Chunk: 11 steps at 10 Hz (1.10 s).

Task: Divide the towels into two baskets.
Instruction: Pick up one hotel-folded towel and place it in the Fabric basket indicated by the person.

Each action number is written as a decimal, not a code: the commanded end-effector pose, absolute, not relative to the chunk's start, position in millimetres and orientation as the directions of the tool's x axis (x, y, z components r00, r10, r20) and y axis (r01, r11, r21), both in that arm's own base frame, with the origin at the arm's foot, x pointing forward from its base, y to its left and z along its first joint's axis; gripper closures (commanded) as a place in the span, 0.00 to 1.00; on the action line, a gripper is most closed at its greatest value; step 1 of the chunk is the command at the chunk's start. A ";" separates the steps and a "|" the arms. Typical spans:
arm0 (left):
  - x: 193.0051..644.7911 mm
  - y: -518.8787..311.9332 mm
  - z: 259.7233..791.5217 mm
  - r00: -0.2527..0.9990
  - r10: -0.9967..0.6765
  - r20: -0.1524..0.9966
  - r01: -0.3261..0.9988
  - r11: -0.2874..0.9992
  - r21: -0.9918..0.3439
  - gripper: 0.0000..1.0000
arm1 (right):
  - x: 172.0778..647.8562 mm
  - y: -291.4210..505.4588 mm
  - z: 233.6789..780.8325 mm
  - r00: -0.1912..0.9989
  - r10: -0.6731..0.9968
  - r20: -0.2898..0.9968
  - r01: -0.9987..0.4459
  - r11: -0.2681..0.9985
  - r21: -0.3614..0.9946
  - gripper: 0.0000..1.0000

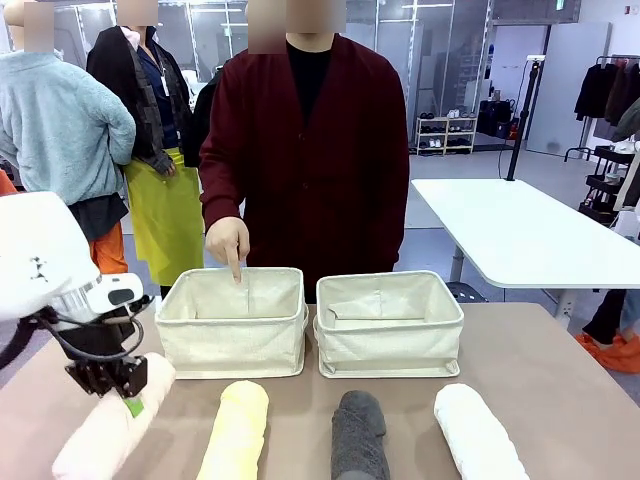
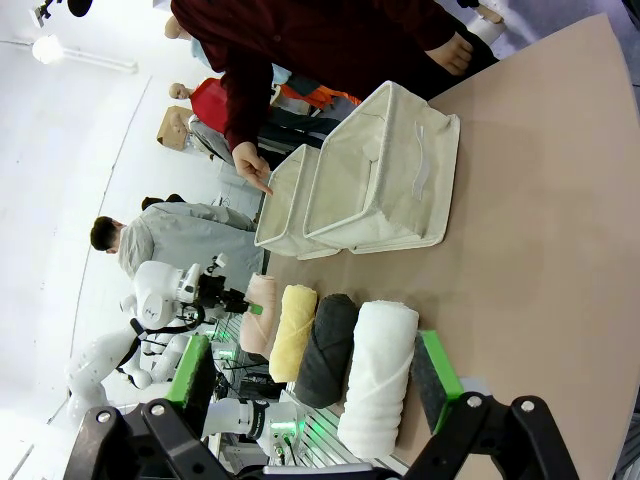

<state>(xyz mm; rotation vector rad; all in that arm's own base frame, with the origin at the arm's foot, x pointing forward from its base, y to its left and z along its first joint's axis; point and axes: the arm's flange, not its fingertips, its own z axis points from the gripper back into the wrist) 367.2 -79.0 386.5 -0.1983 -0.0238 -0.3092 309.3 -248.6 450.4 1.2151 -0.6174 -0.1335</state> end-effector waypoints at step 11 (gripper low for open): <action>318.6 -164.1 446.4 0.535 -0.840 0.092 0.825 0.542 0.161 1.00 | 307.1 -248.4 453.4 0.826 -0.416 0.380 -0.234 0.360 0.903 0.00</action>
